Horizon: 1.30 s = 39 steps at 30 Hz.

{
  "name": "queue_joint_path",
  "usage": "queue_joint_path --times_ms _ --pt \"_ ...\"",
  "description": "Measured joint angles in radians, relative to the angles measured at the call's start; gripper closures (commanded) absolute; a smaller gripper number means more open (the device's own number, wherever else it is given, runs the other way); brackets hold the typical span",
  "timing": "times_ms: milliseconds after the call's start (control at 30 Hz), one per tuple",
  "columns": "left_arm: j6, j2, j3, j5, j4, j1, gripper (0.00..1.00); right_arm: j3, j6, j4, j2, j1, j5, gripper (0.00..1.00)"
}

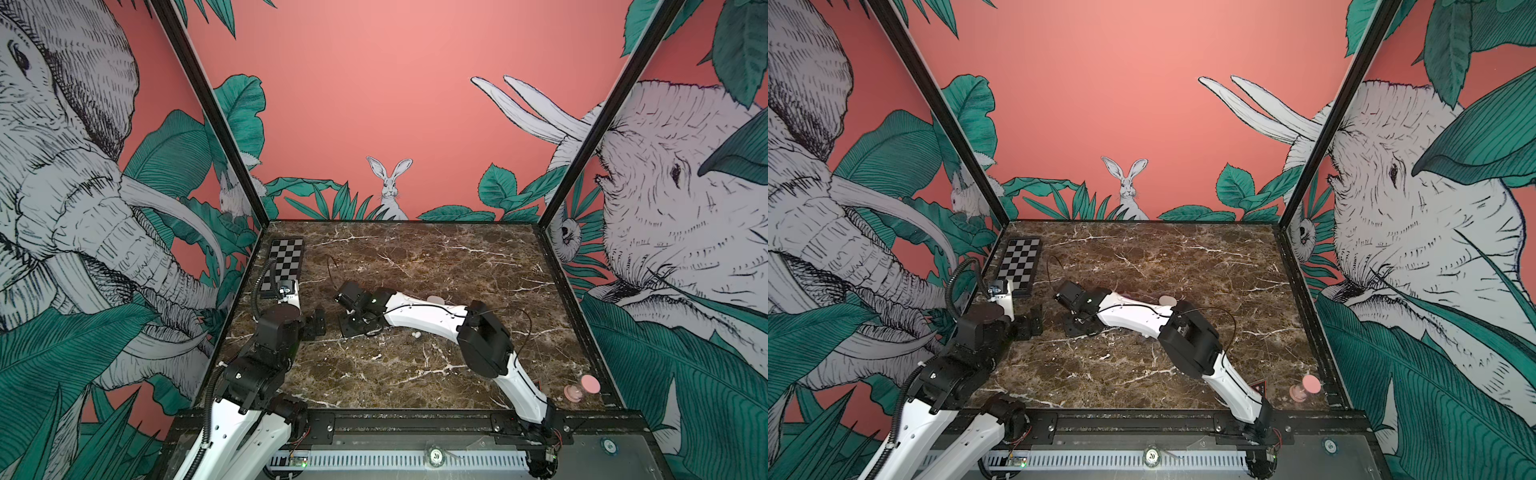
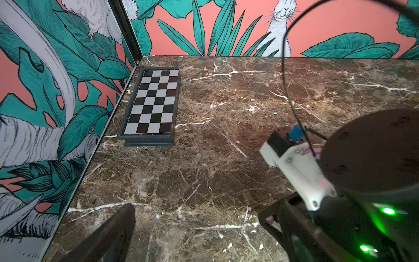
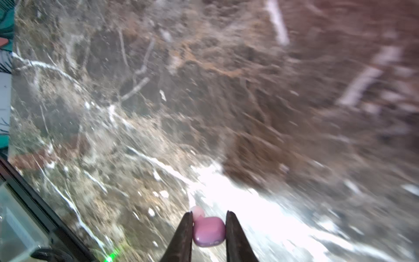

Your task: Insert the wireless bluetooth earbuds into the charging case

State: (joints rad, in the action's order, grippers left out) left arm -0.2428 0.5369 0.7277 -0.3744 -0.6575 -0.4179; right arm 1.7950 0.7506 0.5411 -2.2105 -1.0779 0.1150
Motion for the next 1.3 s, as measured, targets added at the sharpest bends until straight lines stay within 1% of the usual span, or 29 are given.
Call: queue_joint_path --times_ms 133,233,433,567,667,800,933,1133,1300 --pt "0.000 0.006 0.000 0.000 0.005 0.000 0.01 -0.209 -0.042 -0.092 0.107 0.038 0.000 0.75" --pt "0.000 0.011 0.000 0.000 0.005 0.000 0.01 -0.332 -0.083 -0.142 0.154 0.063 -0.002 0.75" --pt "0.000 0.020 0.000 0.001 0.005 0.000 0.01 -0.470 -0.154 -0.242 0.208 0.077 -0.002 0.75" --pt "0.000 0.029 0.000 0.025 0.006 0.000 0.01 -0.521 -0.179 -0.293 0.227 0.078 0.004 0.75" --pt "0.001 0.045 0.000 0.075 0.006 0.000 0.01 -0.543 -0.190 -0.325 0.235 0.078 0.013 0.75" --pt "0.000 0.118 0.002 0.163 0.007 0.000 0.01 -0.561 -0.210 -0.348 0.243 0.079 0.024 0.71" --pt "-0.013 0.205 0.023 0.264 -0.011 -0.003 0.01 -0.568 -0.235 -0.357 0.246 0.079 0.027 0.69" --pt "-0.100 0.225 0.032 0.405 -0.044 -0.007 0.01 -0.605 -0.263 -0.357 0.278 0.083 0.027 0.63" --pt "-0.185 0.202 -0.014 0.454 -0.037 -0.017 0.01 -0.626 -0.265 -0.346 0.319 0.084 0.027 0.53"
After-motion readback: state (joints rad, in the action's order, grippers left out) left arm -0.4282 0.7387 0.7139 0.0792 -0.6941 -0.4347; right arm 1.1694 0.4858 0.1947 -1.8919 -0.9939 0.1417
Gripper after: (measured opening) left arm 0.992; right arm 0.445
